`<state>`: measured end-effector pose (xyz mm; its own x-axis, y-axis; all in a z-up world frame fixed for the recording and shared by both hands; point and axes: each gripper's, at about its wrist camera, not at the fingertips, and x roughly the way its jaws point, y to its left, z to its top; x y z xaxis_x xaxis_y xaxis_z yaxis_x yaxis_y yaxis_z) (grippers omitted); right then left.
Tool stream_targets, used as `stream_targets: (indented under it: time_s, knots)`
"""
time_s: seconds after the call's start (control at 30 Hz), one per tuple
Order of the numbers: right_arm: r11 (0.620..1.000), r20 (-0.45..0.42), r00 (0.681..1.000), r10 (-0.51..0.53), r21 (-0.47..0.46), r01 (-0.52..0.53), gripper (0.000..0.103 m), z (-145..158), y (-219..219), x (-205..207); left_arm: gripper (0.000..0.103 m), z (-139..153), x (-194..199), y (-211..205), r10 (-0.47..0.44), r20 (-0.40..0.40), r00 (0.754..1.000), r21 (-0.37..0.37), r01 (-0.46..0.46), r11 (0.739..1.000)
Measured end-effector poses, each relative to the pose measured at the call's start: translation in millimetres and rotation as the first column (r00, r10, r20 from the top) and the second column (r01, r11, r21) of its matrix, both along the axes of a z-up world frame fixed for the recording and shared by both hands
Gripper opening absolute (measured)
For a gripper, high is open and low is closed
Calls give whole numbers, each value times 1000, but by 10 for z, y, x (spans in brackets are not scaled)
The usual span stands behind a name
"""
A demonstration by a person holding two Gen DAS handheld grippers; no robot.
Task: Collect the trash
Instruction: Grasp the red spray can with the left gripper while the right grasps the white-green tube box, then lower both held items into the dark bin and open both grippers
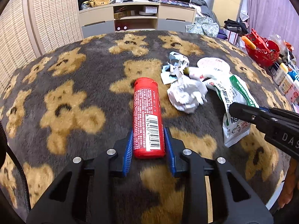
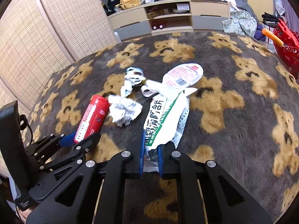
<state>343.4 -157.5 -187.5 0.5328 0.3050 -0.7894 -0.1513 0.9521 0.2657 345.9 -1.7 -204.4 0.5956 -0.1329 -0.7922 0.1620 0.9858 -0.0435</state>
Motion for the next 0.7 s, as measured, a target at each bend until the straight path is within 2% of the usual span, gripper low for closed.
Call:
stream_targets:
  time_s: [0.3,0.57,0.7]
  knots:
    - [998,4,1000,-31,51,31,12,154,-248,-600,30,50,-738,-81,-29,-37,999,-33,27,999]
    - [998,31,999,-20,57,18,12,303,-409,-1235,29,210,-1552,-126,-41,-2,999,-80,41,996]
    - [998,44,999,-11,68,8,12,359,-484,-1511,28,288,-1838,-136,-43,16,999,-95,44,995]
